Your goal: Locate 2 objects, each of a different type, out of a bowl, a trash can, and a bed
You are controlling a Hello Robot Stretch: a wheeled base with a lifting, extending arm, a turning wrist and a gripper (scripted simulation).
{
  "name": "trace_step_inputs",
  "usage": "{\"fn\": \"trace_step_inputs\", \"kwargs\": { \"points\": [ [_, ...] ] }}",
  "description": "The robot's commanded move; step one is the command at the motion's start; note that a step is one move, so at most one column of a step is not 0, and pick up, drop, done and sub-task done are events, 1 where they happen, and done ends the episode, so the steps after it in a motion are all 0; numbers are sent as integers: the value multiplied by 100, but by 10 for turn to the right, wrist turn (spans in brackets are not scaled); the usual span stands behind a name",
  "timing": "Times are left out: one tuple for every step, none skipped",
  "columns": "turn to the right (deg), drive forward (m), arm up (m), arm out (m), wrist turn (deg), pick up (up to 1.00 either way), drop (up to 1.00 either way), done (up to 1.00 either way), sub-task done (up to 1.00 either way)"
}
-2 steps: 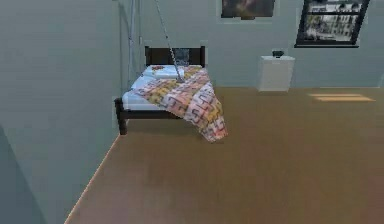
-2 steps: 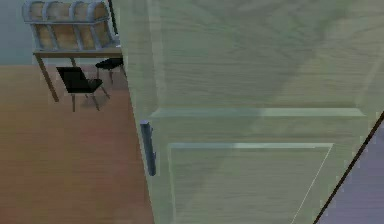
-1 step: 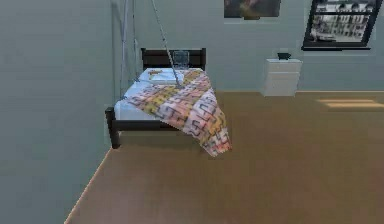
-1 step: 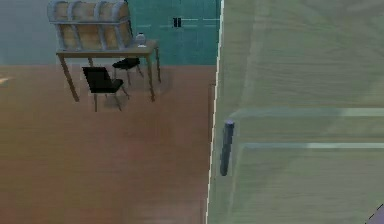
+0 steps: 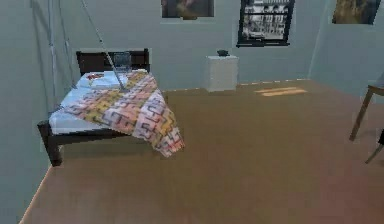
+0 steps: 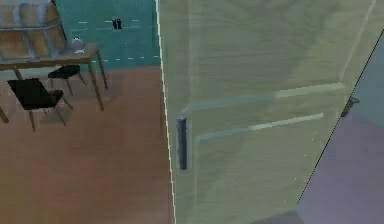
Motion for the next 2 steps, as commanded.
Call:
{"fn": "trace_step_inputs", "kwargs": {
  "points": [
    [0,100,0,0,0,0,0,0,0],
    [60,0,0,0,0,0,0,0,0]
  ]
}}
